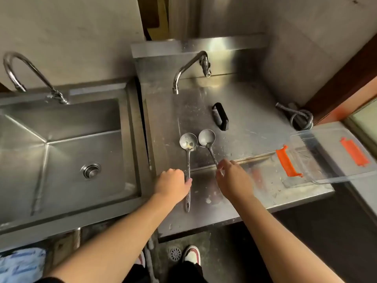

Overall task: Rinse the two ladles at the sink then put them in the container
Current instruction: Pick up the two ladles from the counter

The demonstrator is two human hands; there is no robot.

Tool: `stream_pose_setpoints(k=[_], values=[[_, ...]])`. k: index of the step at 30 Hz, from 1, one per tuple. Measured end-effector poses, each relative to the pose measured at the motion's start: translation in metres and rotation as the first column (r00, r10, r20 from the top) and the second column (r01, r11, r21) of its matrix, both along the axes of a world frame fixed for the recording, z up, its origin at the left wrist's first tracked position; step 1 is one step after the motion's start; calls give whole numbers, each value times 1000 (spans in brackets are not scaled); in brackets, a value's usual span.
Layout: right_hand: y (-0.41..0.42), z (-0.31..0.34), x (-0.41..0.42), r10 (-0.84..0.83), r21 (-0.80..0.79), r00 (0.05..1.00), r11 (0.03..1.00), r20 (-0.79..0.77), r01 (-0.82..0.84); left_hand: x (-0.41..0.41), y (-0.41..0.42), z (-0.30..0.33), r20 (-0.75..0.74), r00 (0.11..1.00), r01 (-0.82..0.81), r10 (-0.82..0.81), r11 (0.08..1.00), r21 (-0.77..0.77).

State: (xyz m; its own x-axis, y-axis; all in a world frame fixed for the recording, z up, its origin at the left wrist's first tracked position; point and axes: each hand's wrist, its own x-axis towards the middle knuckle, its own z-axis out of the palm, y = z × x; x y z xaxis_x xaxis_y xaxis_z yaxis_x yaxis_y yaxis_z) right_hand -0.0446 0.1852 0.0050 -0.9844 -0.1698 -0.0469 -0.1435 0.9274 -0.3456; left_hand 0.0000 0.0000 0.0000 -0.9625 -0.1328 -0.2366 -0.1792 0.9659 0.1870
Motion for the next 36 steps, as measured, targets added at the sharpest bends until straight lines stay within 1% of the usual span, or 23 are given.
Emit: stream_pose_setpoints(k=[3, 6, 10, 13, 16, 20, 24, 27, 30, 33, 36], values=[[-2, -8, -7, -86, -65, 996, 994, 27, 87, -8, 3, -6, -8, 1000, -26, 26, 1000, 15], [-8, -15, -10, -147, -114, 984, 981, 105, 158, -13, 9, -9, 39, 996, -78, 75, 995, 67], [-12, -22, -17, -231, -210, 949, 938, 213, 276, -15, 10, -13, 67, 974, -223, 215, 959, 173], [-12, -21, -19, -313, -336, 896, 846, 314, 414, -15, 12, -13, 121, 956, -292, 268, 919, 264], [-10, -19, -22, -369, -425, 808, 707, 459, 565, -13, 12, -12, 198, 918, -397, 344, 814, 424], [-10, -17, -26, -348, -462, 749, 618, 564, 635, -11, 12, -9, 279, 867, -498, 413, 689, 527], [-11, -10, -24, -279, -536, 711, 497, 646, 682, -6, 10, -3, 345, 811, -576, 472, 550, 604], [-12, -8, -21, -219, -550, 695, 471, 685, 690, 0, 5, 6, 341, 801, -576, 493, 477, 664], [-15, -1, -17, -167, -571, 681, 426, 713, 702, 9, -2, 13, 342, 792, -561, 506, 381, 735], [-23, 12, -10, -150, -589, 676, 380, 722, 713, 21, -13, 22, 333, 786, -551, 521, 346, 759], [-37, 28, 3, -91, -621, 689, 360, 719, 696, 38, -32, 35, 350, 800, -534, 487, 314, 785]])
